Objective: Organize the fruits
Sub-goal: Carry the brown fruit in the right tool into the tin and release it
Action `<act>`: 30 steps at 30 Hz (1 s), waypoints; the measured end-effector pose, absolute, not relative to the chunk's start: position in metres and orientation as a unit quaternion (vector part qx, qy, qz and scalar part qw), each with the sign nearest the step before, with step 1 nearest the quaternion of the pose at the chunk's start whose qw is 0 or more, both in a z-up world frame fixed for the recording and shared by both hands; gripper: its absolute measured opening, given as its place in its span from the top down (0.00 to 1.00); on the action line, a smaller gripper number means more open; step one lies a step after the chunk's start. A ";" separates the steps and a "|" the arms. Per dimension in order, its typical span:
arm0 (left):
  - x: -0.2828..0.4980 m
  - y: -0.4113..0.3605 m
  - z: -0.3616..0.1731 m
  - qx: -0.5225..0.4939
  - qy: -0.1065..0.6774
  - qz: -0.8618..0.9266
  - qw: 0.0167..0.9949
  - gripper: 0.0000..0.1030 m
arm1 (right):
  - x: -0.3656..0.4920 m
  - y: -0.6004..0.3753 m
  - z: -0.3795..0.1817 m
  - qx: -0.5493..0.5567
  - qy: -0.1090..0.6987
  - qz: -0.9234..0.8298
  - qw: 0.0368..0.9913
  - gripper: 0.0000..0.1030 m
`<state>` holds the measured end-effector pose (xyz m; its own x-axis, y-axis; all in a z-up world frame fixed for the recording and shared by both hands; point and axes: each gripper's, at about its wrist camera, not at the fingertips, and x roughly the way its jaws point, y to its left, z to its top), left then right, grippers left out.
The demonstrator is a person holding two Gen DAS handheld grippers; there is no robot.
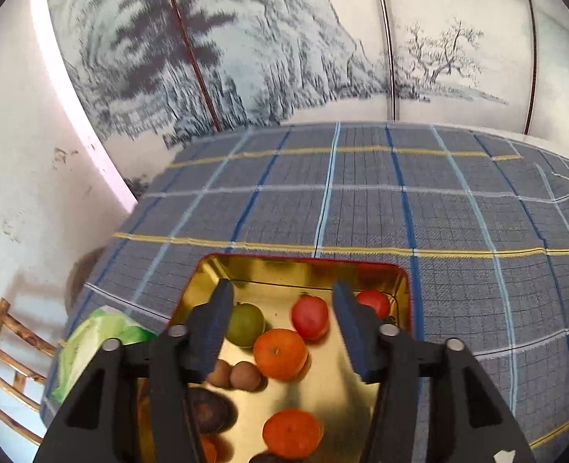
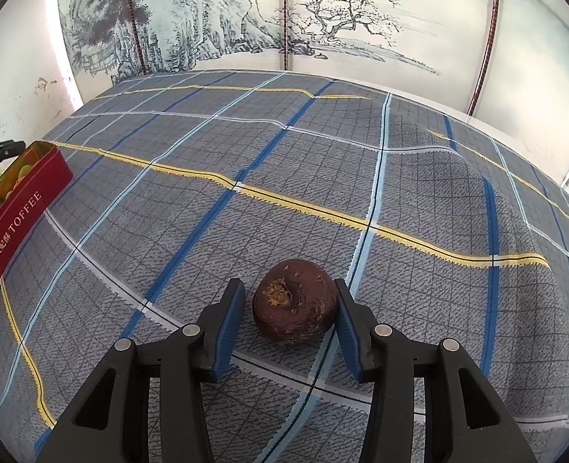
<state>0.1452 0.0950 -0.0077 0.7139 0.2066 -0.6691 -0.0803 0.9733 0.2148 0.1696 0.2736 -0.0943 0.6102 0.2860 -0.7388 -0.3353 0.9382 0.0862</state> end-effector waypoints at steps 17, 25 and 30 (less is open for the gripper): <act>0.041 0.060 0.037 0.097 0.310 0.090 0.941 0.05 | 0.148 0.277 -0.081 -0.007 0.392 0.193 0.899 0.63; 0.014 0.071 0.028 0.066 0.326 0.096 0.938 0.05 | 0.121 0.278 -0.075 0.020 0.384 0.209 0.899 0.63; -0.003 0.081 0.019 0.058 0.334 0.098 0.936 0.05 | 0.101 0.262 -0.061 0.052 0.367 0.218 0.903 0.63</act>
